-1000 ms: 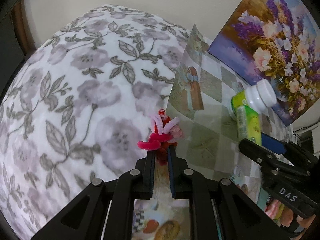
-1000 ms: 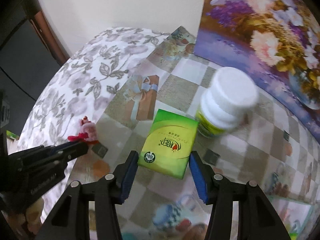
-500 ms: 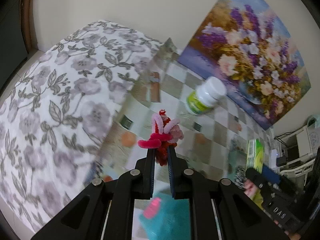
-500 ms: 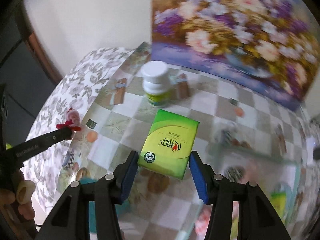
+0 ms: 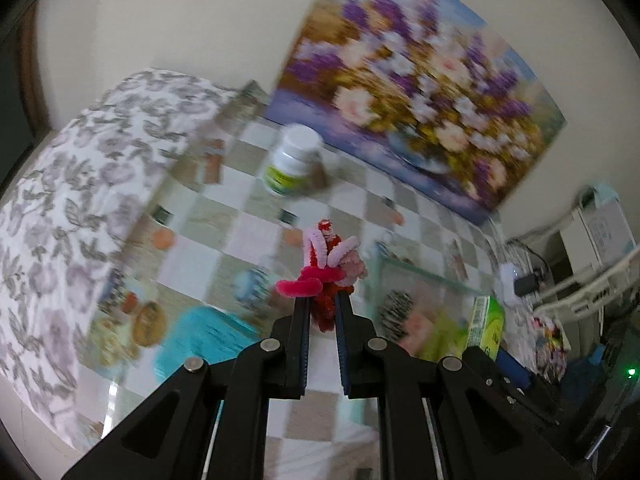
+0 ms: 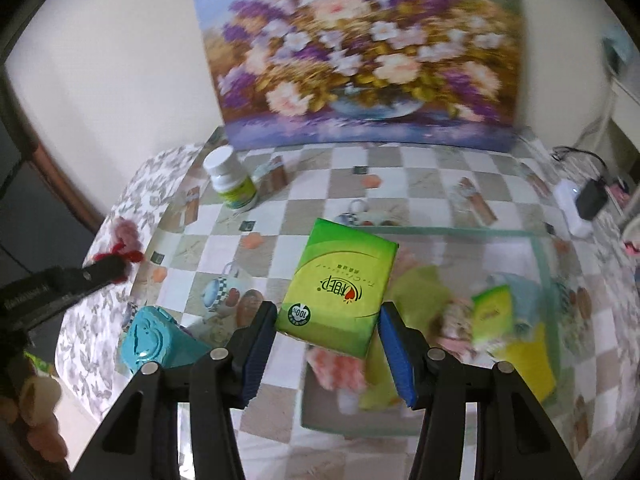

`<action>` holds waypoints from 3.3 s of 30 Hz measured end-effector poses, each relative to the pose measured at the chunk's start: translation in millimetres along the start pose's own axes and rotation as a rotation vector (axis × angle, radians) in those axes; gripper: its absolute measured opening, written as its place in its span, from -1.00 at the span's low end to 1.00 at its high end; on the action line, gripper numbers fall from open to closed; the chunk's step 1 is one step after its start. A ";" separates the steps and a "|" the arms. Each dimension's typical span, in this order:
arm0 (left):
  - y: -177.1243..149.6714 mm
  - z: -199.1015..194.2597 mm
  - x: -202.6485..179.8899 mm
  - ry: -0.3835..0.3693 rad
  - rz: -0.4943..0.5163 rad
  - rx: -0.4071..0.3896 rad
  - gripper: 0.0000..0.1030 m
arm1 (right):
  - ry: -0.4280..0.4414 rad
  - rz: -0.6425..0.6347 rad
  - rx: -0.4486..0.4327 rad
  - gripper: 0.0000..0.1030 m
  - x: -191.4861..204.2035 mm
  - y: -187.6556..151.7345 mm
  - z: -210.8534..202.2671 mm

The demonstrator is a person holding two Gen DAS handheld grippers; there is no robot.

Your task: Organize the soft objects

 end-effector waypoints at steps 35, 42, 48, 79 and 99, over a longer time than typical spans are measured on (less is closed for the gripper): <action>-139.5 97.1 -110.9 -0.017 0.231 0.225 -0.76 | -0.145 0.207 0.111 0.08 -147.4 -74.6 19.3; -154.4 111.8 -94.6 0.000 0.153 0.327 -0.76 | -0.182 0.149 0.122 0.08 -145.0 -74.6 24.1; -162.9 115.4 -92.0 0.007 0.140 0.365 -0.72 | -0.151 0.181 0.118 0.09 -143.1 -70.6 20.9; -95.7 77.2 -39.2 0.268 0.118 0.104 0.97 | -0.233 0.168 0.118 1.00 -147.7 -62.1 7.5; -95.8 42.6 -35.3 0.405 0.285 0.007 0.97 | -0.255 0.136 0.134 1.00 -140.6 -79.3 -3.7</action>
Point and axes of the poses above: each gripper's, at about its wrist camera, not at the fingertips, and z roughly the way its jaws point, x to its left, y to its top, the point moved 10 cm from there along z, roughly the way its jaws point, and after that the axes turned 5 degrees about -x, right-handed, at the moved point
